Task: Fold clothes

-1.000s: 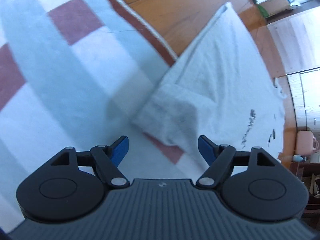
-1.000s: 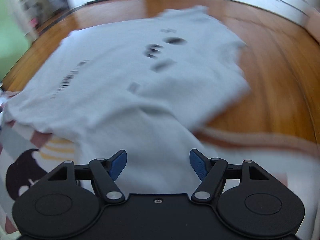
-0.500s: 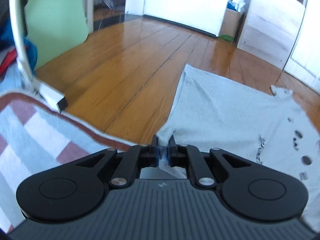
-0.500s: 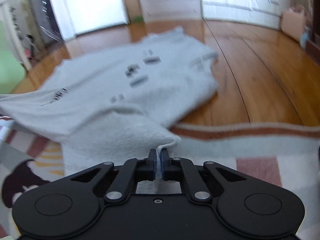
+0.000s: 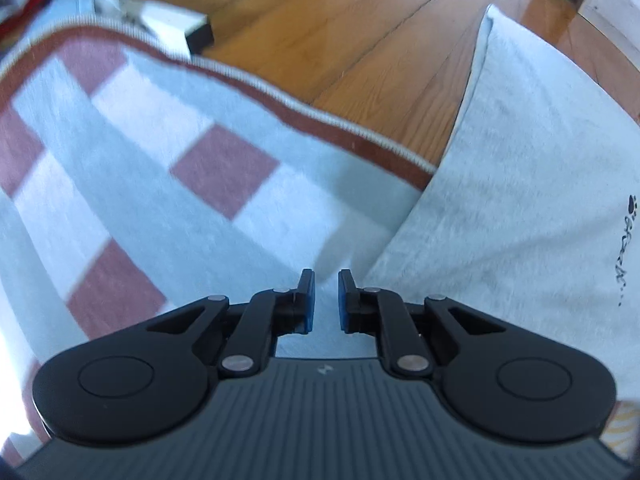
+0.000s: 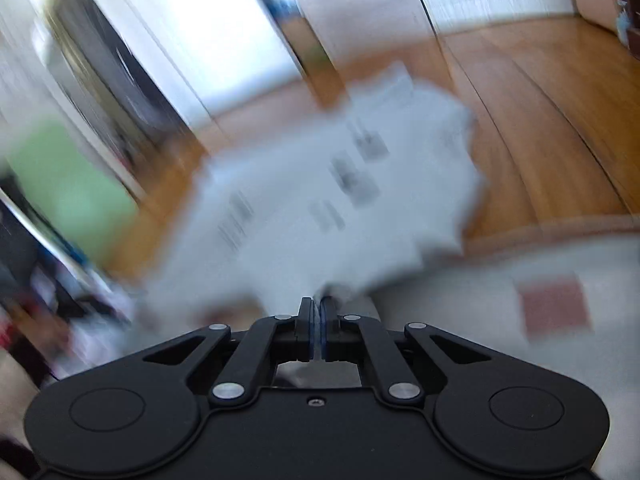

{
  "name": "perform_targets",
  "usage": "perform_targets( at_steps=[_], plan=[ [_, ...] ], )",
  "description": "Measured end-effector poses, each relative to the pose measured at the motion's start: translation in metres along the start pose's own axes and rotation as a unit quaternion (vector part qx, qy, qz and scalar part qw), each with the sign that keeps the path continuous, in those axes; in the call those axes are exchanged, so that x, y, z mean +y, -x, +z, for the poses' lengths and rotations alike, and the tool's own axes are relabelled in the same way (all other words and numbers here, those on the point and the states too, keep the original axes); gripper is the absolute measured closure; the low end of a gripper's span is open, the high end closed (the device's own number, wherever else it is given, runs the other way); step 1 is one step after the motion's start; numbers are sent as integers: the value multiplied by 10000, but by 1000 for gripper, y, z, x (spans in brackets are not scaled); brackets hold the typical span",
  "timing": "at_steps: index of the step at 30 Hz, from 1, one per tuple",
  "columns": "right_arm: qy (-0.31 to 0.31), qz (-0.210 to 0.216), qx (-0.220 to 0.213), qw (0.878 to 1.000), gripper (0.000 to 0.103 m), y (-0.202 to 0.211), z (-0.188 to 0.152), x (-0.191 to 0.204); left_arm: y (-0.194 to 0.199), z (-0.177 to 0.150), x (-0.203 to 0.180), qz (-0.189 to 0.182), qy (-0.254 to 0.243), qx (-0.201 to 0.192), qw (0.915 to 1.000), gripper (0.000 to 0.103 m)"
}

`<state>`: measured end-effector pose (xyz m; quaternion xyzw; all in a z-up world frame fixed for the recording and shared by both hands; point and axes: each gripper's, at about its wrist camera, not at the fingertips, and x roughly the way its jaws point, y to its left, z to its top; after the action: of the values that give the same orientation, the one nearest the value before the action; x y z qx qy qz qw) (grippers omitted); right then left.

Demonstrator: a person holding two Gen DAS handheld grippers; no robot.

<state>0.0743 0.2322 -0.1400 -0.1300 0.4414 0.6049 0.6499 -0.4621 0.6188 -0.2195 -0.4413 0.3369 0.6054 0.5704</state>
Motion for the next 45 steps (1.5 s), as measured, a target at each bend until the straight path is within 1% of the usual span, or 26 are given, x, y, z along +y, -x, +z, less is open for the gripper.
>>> perform_targets(
  at_steps=[3, 6, 9, 10, 11, 13, 14, 16, 18, 19, 21, 24, 26, 28, 29, 30, 31, 33, 35, 37, 38, 39, 40, 41, 43, 45],
  plan=[
    [55, -948, 866, 9917, 99, -47, -32, -7, 3, -2, 4, 67, 71, -18, 10000, 94],
    [-110, -951, 941, 9909, 98, -56, -39, -7, 10, -6, 5, 242, 52, -151, 9996, 94],
    [293, -1233, 892, 9879, 93, -50, -28, -1, 17, -7, 14, -241, 388, -85, 9989, 85],
    [281, -1280, 815, 9880, 90, -47, -24, -1, 15, -9, 16, -526, 531, 44, 9972, 74],
    [87, -1190, 715, 9903, 84, -45, -23, -6, 13, -11, 18, -813, 674, 175, 9943, 62],
    [-427, -954, 590, 9928, 42, -42, -23, -17, 21, -11, 12, -818, 526, -100, 9952, 55],
    [-689, -793, 581, 9928, 42, -44, -26, -23, 25, -11, 9, -812, 447, -244, 9954, 46],
    [-979, -519, 627, 9919, 40, -52, -31, -30, 34, -11, 2, -801, 287, -533, 9949, 46],
    [-726, -403, 355, 9959, 68, -54, -32, -25, 43, -10, -4, -789, 127, -821, 9934, 96],
    [-612, -340, 252, 9972, 97, -54, -31, -22, 47, -10, -8, -782, 47, -965, 9922, 101],
    [-681, 38, -114, 9976, 98, -37, -19, -20, 56, -10, -14, -769, -113, -1252, 9891, 102],
    [-1322, 1354, -933, 9775, 98, 9, -5, -36, 69, -10, -24, -747, -353, -1679, 9823, 101],
    [-1565, 1810, -727, 9682, 99, 16, 0, -48, 66, -11, -26, -539, -473, -1595, 9846, 101],
    [-1248, 805, 41, 9889, 99, -3, -5, -49, 49, -14, -23, -116, -547, -1098, 9924, 100],
    [-845, -11, 487, 9952, 99, -19, -12, -43, 41, -16, -22, 96, -584, -848, 9946, 100],
    [-503, -723, 871, 9923, 99, -34, -20, -38, 33, -17, -20, 308, -620, -597, 9958, 100],
    [-448, -990, 1038, 9886, 99, -46, -29, -36, 25, -19, -19, 519, -655, -345, 9959, 100],
    [-685, -842, 1053, 9885, 99, -52, -35, -37, 26, -21, -13, 618, -602, -398, 9955, 97],
    [-901, -663, 977, 9889, 95, -53, -35, -38, 41, -20, -16, 488, -588, -716, 9945, 81],
    [-955, -529, 800, 9908, 91, -49, -34, -38, 59, -26, -29, 97, -797, -1086, 9908, 66],
    [-932, -477, 679, 9922, 81, -45, -33, -38, 67, -29, -37, -148, -939, -1236, 9878, 61],
    [-917, -436, 578, 9932, 70, -43, -32, -37, 73, -34, -49, -445, -1090, -1268, 9849, 60],
    [-932, -432, 541, 9932, 44, -44, -32, -38, 79, -40, -61, -744, -1240, -1293, 9810, 58],
    [-946, -428, 503, 9933, 32, -46, -33, -38, 84, -47, -75, -1049, -1439, -1288, 9756, 58],
    [-975, -421, 429, 9934, 33, -50, -34, -39, 92, -63, -107, -1593, -1923, -1269, 9600, 58],
    [-953, -284, 327, 9945, 53, -48, -27, -37, 101, -84, -144, -1849, -2694, -1411, 9345, 57]
  ],
)
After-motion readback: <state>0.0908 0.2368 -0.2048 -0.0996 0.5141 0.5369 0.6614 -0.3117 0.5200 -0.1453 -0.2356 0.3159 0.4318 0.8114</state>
